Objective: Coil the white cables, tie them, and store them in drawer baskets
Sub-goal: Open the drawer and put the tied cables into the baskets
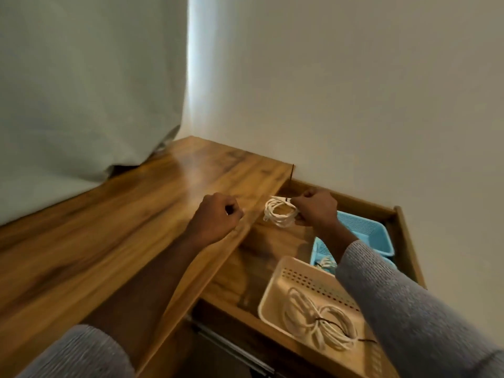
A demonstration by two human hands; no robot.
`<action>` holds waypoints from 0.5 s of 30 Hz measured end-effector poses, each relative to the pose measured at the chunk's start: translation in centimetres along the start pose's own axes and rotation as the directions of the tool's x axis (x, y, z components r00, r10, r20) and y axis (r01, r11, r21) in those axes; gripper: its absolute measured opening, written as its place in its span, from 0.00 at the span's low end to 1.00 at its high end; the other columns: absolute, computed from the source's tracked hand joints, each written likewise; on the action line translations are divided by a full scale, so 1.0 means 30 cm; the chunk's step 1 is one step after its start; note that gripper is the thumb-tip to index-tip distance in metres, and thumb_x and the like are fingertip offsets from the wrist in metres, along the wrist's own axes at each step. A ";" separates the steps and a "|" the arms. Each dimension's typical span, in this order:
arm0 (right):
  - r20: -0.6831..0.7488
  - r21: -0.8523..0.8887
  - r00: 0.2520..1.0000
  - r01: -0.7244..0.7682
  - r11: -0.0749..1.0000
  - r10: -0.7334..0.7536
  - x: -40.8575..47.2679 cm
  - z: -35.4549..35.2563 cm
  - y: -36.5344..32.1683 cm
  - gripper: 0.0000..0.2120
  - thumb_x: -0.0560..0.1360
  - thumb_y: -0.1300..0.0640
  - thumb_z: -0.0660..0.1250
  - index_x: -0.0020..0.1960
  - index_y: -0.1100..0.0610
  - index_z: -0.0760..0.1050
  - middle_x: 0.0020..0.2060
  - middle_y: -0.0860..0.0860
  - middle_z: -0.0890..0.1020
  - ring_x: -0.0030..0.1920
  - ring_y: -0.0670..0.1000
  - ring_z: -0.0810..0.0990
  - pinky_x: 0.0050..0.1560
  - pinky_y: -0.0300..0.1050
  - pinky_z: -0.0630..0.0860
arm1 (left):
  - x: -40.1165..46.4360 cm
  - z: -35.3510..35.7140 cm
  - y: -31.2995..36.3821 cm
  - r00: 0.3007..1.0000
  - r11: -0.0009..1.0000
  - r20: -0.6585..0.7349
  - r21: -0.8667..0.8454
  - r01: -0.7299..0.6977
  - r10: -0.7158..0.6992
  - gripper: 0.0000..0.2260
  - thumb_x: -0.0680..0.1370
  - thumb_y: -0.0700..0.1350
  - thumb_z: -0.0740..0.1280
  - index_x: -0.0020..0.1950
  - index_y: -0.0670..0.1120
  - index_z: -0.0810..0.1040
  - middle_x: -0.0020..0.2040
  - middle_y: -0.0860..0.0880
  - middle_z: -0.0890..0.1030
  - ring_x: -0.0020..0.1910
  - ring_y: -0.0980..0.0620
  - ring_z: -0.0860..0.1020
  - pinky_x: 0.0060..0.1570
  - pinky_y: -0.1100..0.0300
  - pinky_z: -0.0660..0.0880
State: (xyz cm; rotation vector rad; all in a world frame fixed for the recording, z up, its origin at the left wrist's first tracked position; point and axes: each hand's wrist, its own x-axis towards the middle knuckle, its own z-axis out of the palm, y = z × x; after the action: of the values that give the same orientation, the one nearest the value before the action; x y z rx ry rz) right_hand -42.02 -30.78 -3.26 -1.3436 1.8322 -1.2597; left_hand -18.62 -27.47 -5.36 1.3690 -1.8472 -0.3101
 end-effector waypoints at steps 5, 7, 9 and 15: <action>-0.170 -0.025 0.982 -0.092 0.995 0.086 0.090 -0.216 0.146 0.03 0.63 0.56 0.74 0.34 0.56 0.82 0.32 0.55 0.84 0.28 0.53 0.85 0.32 0.54 0.84 | 0.072 0.209 0.126 0.992 0.995 0.108 -0.080 -0.055 0.063 0.10 0.76 0.50 0.71 0.38 0.47 0.82 0.37 0.52 0.81 0.39 0.56 0.78 0.44 0.52 0.79; -0.210 -0.023 0.968 -0.146 0.989 0.138 0.140 -0.283 0.201 0.04 0.64 0.57 0.74 0.34 0.56 0.82 0.32 0.56 0.85 0.28 0.54 0.85 0.32 0.53 0.84 | 0.093 0.283 0.170 0.988 0.994 0.138 -0.085 -0.064 0.075 0.10 0.77 0.49 0.71 0.37 0.48 0.82 0.36 0.53 0.81 0.38 0.56 0.78 0.44 0.51 0.79; -0.224 -0.010 0.959 -0.179 0.984 0.172 0.209 -0.346 0.252 0.05 0.65 0.57 0.74 0.36 0.59 0.82 0.34 0.57 0.85 0.28 0.53 0.85 0.31 0.50 0.84 | 0.114 0.353 0.209 0.981 0.993 0.170 -0.087 -0.080 0.094 0.10 0.77 0.49 0.70 0.37 0.48 0.82 0.34 0.53 0.81 0.36 0.57 0.79 0.42 0.52 0.79; -0.190 -0.017 0.947 -0.266 0.964 0.258 0.410 -0.410 0.418 0.06 0.73 0.60 0.71 0.43 0.64 0.79 0.38 0.58 0.84 0.32 0.52 0.84 0.34 0.47 0.84 | 0.164 0.510 0.250 0.969 0.992 0.223 -0.082 -0.091 0.107 0.11 0.77 0.47 0.71 0.34 0.49 0.79 0.31 0.55 0.79 0.32 0.58 0.77 0.36 0.57 0.76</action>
State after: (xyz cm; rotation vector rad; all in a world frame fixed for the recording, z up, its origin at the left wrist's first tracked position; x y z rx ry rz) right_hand -62.01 -36.82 -8.18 -0.9876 2.0974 -1.2422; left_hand -35.23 -32.82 -8.51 1.2287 -2.0637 -0.4933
